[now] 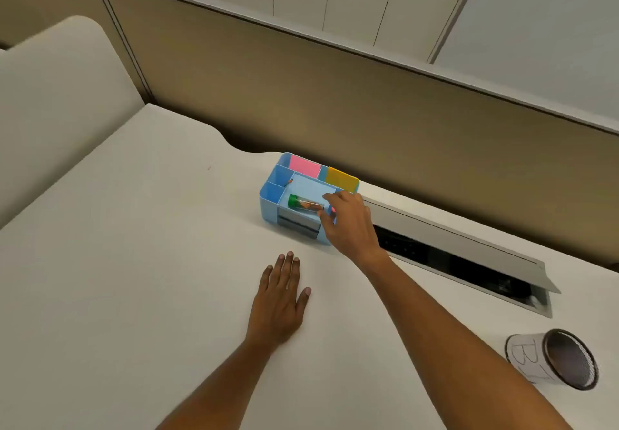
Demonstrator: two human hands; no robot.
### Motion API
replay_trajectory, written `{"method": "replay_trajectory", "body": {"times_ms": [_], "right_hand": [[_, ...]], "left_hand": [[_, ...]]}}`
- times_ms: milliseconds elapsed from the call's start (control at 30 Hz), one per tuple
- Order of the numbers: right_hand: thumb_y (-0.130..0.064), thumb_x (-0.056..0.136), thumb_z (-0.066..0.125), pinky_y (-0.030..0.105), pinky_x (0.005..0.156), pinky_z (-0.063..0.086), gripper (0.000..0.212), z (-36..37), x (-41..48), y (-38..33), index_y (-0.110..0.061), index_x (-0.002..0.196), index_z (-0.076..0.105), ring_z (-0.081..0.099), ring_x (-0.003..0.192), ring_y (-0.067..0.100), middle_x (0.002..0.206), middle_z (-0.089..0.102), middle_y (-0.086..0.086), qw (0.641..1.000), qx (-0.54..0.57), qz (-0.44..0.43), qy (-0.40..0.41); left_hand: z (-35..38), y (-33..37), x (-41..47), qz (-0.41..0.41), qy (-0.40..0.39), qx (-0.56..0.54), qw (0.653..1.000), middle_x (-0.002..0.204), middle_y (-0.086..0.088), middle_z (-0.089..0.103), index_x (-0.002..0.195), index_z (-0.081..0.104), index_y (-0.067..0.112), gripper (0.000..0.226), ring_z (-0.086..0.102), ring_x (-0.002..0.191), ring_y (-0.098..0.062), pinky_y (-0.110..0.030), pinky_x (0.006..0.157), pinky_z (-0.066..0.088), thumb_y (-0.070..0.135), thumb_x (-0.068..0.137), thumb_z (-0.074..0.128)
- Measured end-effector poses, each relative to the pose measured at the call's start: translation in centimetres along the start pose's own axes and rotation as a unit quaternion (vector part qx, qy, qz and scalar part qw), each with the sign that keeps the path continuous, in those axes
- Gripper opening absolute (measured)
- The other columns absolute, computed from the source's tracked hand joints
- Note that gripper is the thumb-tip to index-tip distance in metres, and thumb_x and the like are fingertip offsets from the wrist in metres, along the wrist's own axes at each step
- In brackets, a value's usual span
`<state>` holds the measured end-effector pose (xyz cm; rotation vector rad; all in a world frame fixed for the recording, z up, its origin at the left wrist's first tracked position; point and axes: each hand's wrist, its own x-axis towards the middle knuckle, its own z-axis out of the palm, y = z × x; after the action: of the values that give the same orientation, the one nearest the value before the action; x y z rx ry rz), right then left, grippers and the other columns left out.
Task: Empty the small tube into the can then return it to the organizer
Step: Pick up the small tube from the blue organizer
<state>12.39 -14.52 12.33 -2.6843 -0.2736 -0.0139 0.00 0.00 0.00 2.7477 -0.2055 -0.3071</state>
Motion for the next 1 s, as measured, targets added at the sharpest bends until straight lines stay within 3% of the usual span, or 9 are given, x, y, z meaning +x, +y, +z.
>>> {"method": "replay_trajectory", "body": {"times_ms": [133, 400, 733, 800, 900, 1000], "right_hand": [[-0.031, 0.097, 0.060, 0.048, 0.099, 0.046, 0.039, 0.4, 0.9, -0.2, -0.014, 0.132, 0.061, 0.048, 0.124, 0.027, 0.133, 0.060, 0.010, 1.000, -0.016, 0.017, -0.007], [-0.029, 0.097, 0.062, 0.047, 0.099, 0.042, 0.030, 1.7, 1.3, 0.2, -0.016, 0.123, 0.066, 0.046, 0.122, 0.026, 0.126, 0.059, 0.010, 0.999, -0.033, 0.017, -0.009], [-0.030, 0.096, 0.063, 0.036, 0.088, 0.049, 0.035, -0.1, -3.1, 1.2, -0.014, 0.126, 0.066, 0.048, 0.113, 0.020, 0.124, 0.062, 0.008, 0.994, 0.074, 0.033, 0.074], [-0.030, 0.095, 0.064, 0.037, 0.085, 0.052, 0.034, -0.8, -5.2, 1.8, -0.015, 0.125, 0.067, 0.045, 0.108, 0.014, 0.121, 0.063, 0.007, 0.990, 0.094, 0.040, 0.095], [-0.028, 0.094, 0.066, 0.032, 0.081, 0.049, 0.031, -2.2, -8.7, 2.7, -0.013, 0.121, 0.071, 0.044, 0.102, 0.009, 0.113, 0.065, 0.006, 0.987, 0.091, 0.055, 0.117], [-0.027, 0.093, 0.067, 0.026, 0.082, 0.043, 0.029, -3.5, -12.2, 3.9, -0.014, 0.119, 0.071, 0.048, 0.102, 0.012, 0.111, 0.065, 0.005, 0.987, 0.071, 0.065, 0.131]], "left_hand": [[0.4, -0.1, 0.2, -0.003, 0.024, 0.010, 1.000, 0.169, -0.006, 0.007, 0.159, 0.006, 0.014, 0.074, 0.007, 0.157, -0.023, -0.042, 0.126, 0.006, 0.056, 0.099, 0.002], [0.8, -0.4, 0.2, 0.001, 0.030, 0.014, 0.999, 0.170, -0.006, 0.005, 0.160, 0.004, 0.014, 0.074, 0.004, 0.157, -0.023, -0.043, 0.127, 0.005, 0.057, 0.099, 0.003], [0.5, -0.3, 0.4, 0.007, 0.031, 0.011, 0.999, 0.170, -0.007, 0.007, 0.159, 0.006, 0.013, 0.074, 0.006, 0.157, -0.024, -0.041, 0.126, 0.004, 0.056, 0.098, 0.001], [-0.2, 0.2, 0.7, -0.013, 0.052, -0.029, 0.998, 0.168, -0.008, 0.020, 0.159, 0.015, 0.013, 0.071, 0.016, 0.156, -0.024, -0.039, 0.125, 0.008, 0.053, 0.101, 0.011], [-1.8, 1.8, 1.1, -0.078, 0.142, -0.134, 0.978, 0.142, -0.013, 0.060, 0.147, 0.045, 0.011, 0.055, 0.053, 0.134, -0.029, -0.043, 0.114, 0.040, 0.042, 0.102, 0.038], [-4.4, 4.1, 1.8, -0.095, 0.192, -0.225, 0.951, 0.098, -0.010, 0.074, 0.126, 0.062, 0.012, 0.036, 0.067, 0.094, -0.026, -0.041, 0.084, 0.058, 0.035, 0.100, 0.050]]}}
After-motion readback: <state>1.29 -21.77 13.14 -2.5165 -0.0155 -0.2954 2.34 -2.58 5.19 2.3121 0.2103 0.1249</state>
